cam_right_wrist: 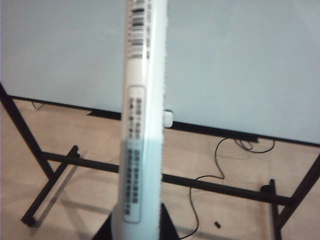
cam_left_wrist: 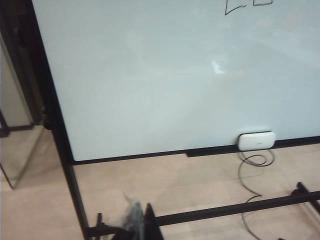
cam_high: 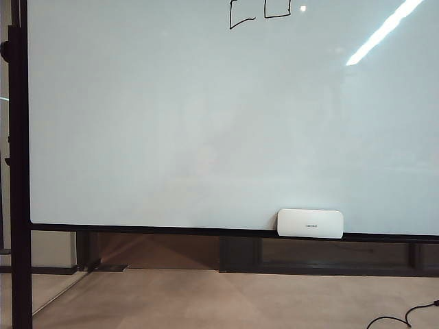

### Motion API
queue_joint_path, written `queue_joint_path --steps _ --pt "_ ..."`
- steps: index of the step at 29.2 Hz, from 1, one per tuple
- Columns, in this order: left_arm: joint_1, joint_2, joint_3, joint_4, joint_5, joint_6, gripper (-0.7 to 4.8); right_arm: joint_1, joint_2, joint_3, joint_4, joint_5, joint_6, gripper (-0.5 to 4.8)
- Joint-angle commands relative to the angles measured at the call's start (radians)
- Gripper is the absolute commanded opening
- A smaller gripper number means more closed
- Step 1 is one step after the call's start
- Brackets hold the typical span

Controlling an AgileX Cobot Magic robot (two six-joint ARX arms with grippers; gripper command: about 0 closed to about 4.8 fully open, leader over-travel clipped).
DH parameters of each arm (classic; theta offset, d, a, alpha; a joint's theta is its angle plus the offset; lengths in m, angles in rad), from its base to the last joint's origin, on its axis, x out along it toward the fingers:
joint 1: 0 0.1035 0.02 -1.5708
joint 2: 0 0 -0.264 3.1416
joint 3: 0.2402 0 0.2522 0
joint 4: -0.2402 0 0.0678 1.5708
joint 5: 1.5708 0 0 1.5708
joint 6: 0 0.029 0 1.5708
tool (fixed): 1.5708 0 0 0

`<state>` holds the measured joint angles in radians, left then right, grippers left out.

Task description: Reach to the right to find the marker pen, pick it up, and write the number 20 on the whiteboard.

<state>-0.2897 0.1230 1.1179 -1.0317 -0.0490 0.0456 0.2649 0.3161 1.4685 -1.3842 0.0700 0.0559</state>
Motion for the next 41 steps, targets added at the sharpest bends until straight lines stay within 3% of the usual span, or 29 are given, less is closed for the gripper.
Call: queue_joint_path --steps 1,8,9,10,12,18,22,26,32,36,41 --pt "0.092 0.002 0.001 0.020 0.078 -0.027 -0.05 -0.043 -0.035 -0.070 0.074 -0.094 0.004 -0.01" --pt "0.389 0.001 0.000 0.017 0.371 -0.019 -0.05 -0.217 -0.107 -0.237 0.151 -0.312 0.023 -0.01" --pt "0.423 0.001 -0.004 0.022 0.412 -0.061 -0.05 -0.240 -0.115 -0.257 0.167 -0.347 0.022 -0.01" --pt "0.431 0.001 -0.011 0.039 0.416 -0.101 -0.05 -0.270 -0.125 -0.282 0.185 -0.393 0.023 -0.01" --pt "0.444 -0.007 -0.023 0.045 0.420 -0.103 -0.05 -0.303 -0.144 -0.327 0.212 -0.450 0.059 -0.01" --pt "0.478 -0.036 -0.082 0.077 0.416 -0.129 -0.05 -0.312 -0.217 -0.480 0.358 -0.401 0.085 -0.02" --pt "0.506 -0.043 -0.157 0.140 0.475 -0.137 -0.05 -0.314 -0.234 -0.594 0.500 -0.410 0.094 -0.01" --pt "0.510 -0.060 -0.273 0.251 0.428 -0.133 -0.05 -0.313 -0.234 -0.714 0.686 -0.427 0.094 -0.01" --pt "0.509 -0.060 -0.464 0.461 0.401 -0.205 -0.05 -0.309 -0.232 -0.891 0.929 -0.415 0.099 -0.01" --pt "0.509 -0.059 -0.589 0.684 0.363 -0.243 -0.05 -0.309 -0.232 -1.000 1.031 -0.374 0.188 -0.01" --pt "0.509 -0.059 -0.687 0.782 0.269 -0.264 -0.05 -0.308 -0.233 -1.134 1.202 -0.386 0.251 -0.01"
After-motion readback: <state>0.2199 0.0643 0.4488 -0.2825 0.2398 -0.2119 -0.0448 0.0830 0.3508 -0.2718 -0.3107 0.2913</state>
